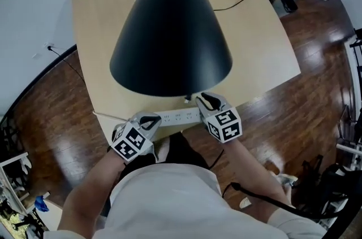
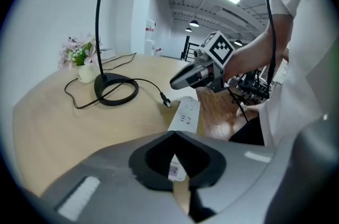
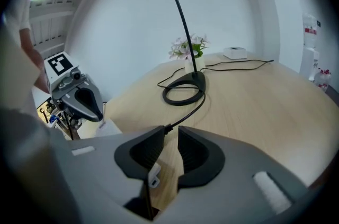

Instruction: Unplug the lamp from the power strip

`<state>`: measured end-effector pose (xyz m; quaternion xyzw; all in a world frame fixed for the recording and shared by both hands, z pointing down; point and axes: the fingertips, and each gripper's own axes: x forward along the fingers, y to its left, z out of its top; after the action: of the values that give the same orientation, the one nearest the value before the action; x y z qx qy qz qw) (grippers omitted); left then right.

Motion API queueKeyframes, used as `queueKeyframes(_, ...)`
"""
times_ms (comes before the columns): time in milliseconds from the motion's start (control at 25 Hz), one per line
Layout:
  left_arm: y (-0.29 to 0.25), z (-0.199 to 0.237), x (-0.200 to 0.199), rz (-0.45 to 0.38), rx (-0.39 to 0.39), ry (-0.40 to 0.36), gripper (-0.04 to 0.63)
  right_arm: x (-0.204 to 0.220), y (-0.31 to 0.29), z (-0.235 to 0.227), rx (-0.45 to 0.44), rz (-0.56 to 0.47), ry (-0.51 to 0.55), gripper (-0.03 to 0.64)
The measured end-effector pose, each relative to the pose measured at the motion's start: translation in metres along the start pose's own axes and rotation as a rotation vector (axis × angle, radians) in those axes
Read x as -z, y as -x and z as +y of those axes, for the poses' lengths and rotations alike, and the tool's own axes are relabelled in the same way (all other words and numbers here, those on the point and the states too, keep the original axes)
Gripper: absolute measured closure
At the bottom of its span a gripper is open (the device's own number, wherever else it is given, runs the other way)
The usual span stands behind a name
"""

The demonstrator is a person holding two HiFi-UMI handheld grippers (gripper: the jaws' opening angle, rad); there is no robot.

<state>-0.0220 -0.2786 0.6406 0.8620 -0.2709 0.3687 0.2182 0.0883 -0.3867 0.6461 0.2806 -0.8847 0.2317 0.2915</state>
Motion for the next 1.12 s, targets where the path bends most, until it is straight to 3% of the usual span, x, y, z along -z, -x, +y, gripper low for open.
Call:
queueKeyframes(280,0.072,-0.025,-0.024,-0.255,0.065,-0.001,0.591,-0.001,0.045,0.042,0.051,-0.079,0.075,0.532)
queueKeyframes(440,0.136,-0.052,0.005,-0.356,0.032,0.036,0.591,0.011,0.08,0.092,0.094,-0.126,0.076,0.532)
queueKeyframes(640,0.232,-0.09,0.06,-0.498,-0.032,0.111,0.591,0.039,0.126,0.192,0.125,-0.185,0.07,0.532)
queueKeyframes(760,0.277,-0.116,0.098,-0.545,-0.045,0.131,0.591,0.06,0.149,0.256,0.144,-0.217,0.043,0.532)
queueKeyframes(920,0.315,-0.149,0.136,-0.548,-0.02,0.133,0.591,0.083,0.172,0.336,0.129,-0.207,0.057,0.529)
queueKeyframes(1120,0.347,-0.189,0.157,-0.588,-0.028,0.102,0.591,0.099,0.202,0.387,0.108,-0.201,0.123,0.529)
